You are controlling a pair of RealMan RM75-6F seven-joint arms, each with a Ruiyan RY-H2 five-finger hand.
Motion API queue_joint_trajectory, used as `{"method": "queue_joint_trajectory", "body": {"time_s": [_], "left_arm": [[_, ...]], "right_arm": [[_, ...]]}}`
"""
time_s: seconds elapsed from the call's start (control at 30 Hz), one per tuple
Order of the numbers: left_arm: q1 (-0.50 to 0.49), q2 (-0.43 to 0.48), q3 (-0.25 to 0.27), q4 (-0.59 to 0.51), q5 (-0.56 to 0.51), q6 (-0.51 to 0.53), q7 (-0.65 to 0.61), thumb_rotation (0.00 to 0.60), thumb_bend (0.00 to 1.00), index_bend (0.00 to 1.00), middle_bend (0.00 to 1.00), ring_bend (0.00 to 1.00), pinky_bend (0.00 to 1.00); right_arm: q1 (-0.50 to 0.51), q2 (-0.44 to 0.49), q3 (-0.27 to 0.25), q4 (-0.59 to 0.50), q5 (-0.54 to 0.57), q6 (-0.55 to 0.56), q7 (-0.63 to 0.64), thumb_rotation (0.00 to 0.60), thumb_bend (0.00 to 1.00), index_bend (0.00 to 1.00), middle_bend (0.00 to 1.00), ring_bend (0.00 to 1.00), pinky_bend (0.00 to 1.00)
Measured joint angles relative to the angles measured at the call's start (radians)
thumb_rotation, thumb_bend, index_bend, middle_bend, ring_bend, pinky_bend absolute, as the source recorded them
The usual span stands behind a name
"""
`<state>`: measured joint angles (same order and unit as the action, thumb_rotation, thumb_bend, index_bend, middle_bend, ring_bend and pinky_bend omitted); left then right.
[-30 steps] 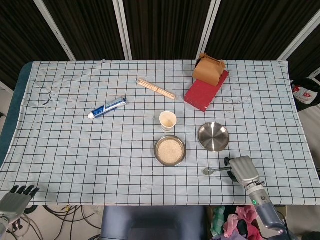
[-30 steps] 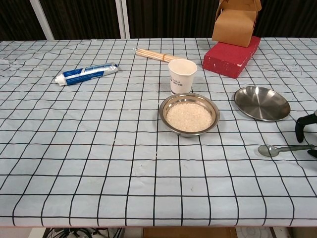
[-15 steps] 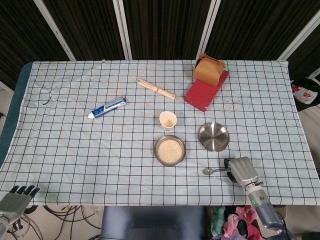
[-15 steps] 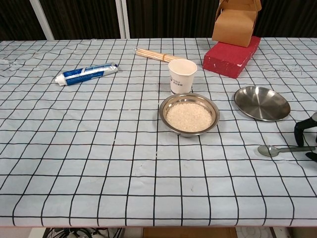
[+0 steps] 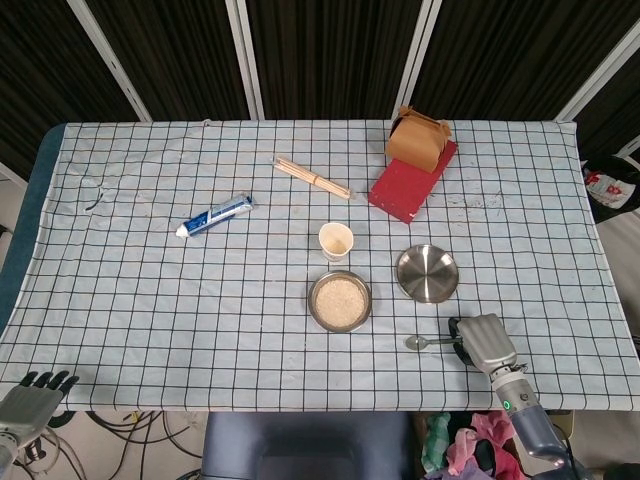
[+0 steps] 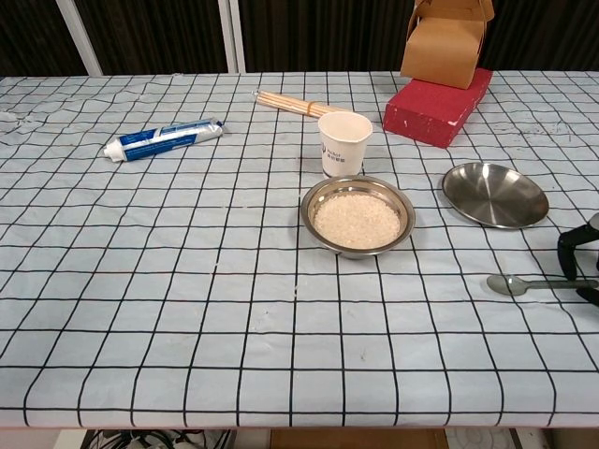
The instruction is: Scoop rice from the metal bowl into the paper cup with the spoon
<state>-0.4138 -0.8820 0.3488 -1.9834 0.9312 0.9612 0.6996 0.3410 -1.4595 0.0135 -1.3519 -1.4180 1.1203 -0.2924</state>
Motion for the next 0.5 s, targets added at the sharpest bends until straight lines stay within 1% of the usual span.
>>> {"method": "queue_joint_trajectory", "body": {"time_s": [0.5], "left_arm": [[-0.001, 0.0, 0.0, -0.001, -0.001, -0.001, 0.0, 0.6, 0.06, 0.0, 0.0, 0.0, 0.0]], "right_arm": [[0.002, 0.015, -0.009, -0.022, -0.019, 0.008, 0.006, 0.6, 0.39, 0.58, 1.0, 1.0, 1.0]]}}
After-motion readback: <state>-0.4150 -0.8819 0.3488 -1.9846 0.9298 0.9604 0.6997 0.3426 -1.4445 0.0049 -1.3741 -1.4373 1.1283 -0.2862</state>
